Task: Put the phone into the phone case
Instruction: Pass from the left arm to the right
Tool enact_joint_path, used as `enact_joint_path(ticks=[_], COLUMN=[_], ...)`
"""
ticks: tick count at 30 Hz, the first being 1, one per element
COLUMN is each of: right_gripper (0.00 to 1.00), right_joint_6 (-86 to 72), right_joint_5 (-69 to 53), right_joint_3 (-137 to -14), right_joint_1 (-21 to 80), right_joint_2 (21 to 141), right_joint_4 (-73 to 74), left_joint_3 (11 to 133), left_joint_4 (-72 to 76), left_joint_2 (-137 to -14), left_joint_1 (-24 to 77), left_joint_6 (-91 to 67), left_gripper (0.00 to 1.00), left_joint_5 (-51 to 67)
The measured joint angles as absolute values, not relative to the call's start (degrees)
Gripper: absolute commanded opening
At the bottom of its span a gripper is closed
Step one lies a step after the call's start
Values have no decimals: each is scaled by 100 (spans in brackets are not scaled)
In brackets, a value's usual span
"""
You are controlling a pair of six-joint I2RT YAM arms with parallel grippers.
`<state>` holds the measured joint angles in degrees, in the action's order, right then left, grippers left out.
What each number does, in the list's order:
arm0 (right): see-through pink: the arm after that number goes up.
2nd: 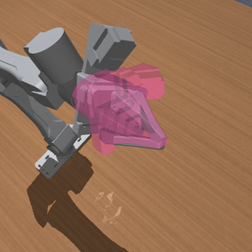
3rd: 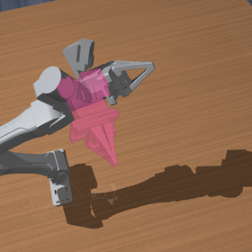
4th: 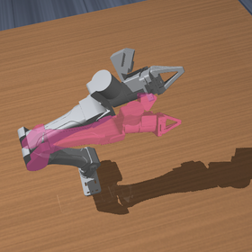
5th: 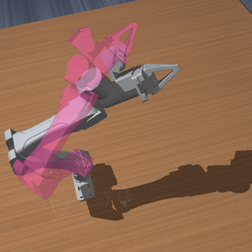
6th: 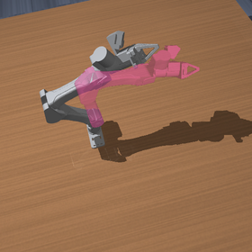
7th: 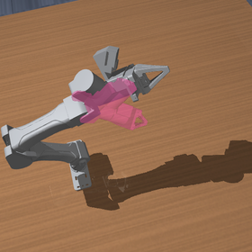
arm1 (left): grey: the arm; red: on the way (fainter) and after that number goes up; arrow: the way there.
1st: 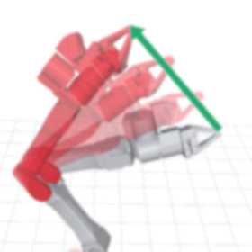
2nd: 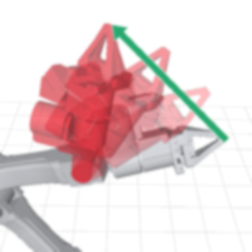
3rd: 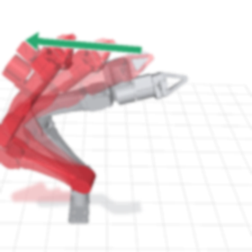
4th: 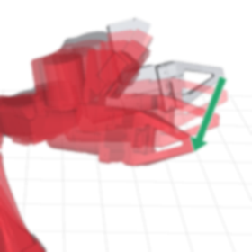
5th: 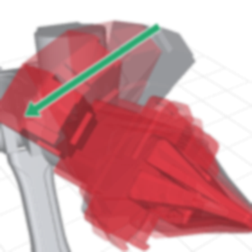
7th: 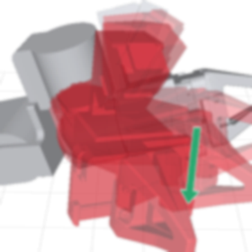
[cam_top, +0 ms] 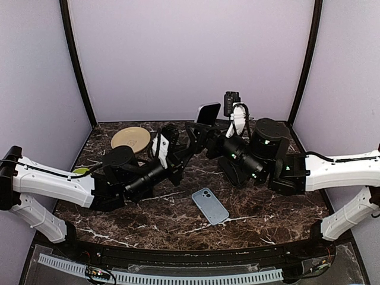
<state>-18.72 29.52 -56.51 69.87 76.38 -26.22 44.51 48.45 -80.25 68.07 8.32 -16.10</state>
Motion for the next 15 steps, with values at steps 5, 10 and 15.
enact_joint_path(ticks=[5,10,15], right_gripper=[71,56,35], right_joint_6=[-1782,-1688,-1702], right_joint_5=[3096,3094,2974], right_joint_3=[-5776,-5776,-5776], right_joint_1=[6993,6993,6971], right_joint_2=[7703,7703,7701], right_joint_4=[-2598,-2460,-2320], left_joint_3=[4445,4401,4344], left_joint_4=[4877,4882,4932], left_joint_2=[-8114,-8130,-8167], left_joint_1=[6814,6818,6840], left_joint_6=[832,814,725], left_gripper=[0,0,0], left_joint_5=[-1737,-1787,-1876])
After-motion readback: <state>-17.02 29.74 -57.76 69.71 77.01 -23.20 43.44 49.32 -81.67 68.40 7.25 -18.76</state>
